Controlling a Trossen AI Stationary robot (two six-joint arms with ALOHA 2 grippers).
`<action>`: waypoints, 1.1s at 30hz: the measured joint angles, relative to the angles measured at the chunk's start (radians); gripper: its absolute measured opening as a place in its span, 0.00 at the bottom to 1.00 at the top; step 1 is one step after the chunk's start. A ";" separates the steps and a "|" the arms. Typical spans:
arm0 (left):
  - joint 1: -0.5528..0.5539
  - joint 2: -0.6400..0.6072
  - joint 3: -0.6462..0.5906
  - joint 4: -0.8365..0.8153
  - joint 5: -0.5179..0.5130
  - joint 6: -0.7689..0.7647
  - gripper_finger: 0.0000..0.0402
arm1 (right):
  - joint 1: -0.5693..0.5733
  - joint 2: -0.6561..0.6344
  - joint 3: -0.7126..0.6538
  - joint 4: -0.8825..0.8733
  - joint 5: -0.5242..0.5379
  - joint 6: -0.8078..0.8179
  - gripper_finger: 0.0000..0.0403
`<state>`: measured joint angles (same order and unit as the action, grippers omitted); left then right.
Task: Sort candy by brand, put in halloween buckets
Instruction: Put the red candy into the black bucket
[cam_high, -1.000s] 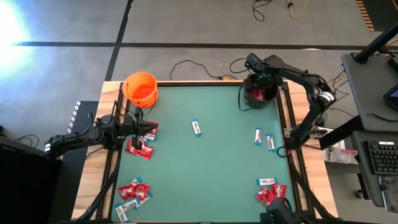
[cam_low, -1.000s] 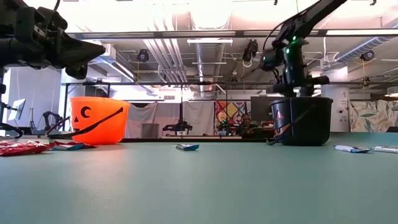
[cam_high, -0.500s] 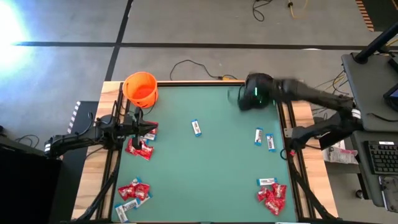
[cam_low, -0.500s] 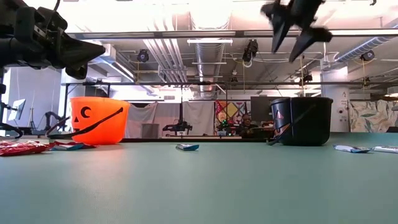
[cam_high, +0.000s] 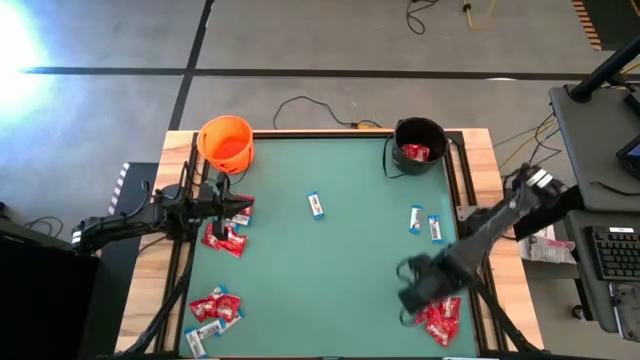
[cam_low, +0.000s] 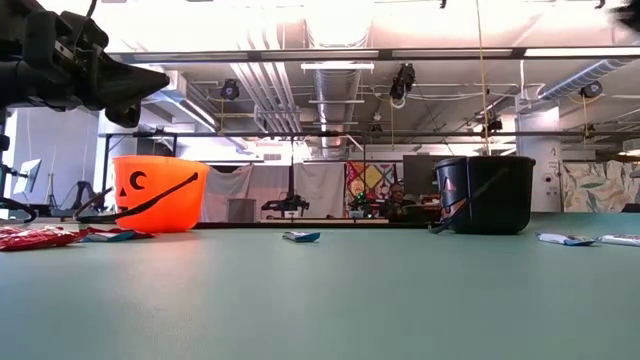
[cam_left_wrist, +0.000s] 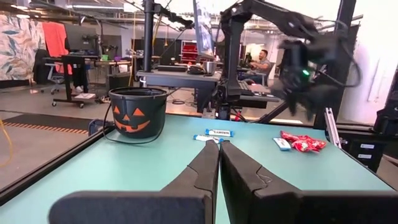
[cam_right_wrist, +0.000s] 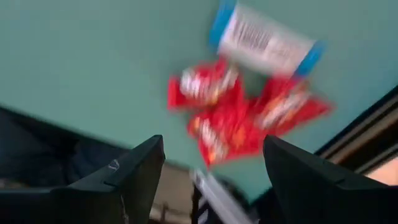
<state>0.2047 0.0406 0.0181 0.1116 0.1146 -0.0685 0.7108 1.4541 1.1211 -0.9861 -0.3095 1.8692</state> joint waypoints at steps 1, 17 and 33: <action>0.000 0.000 0.000 0.000 0.000 0.000 0.00 | 0.025 0.026 -0.002 0.044 -0.014 0.028 0.66; 0.000 0.000 0.000 0.000 0.000 0.000 0.00 | 0.065 0.159 -0.163 0.245 0.029 0.253 0.65; 0.000 0.000 0.000 0.000 0.000 0.000 0.00 | 0.046 0.212 -0.163 0.247 0.178 0.178 0.33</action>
<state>0.2047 0.0408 0.0181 0.1116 0.1144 -0.0685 0.7567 1.6657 0.9578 -0.7392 -0.1314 2.0473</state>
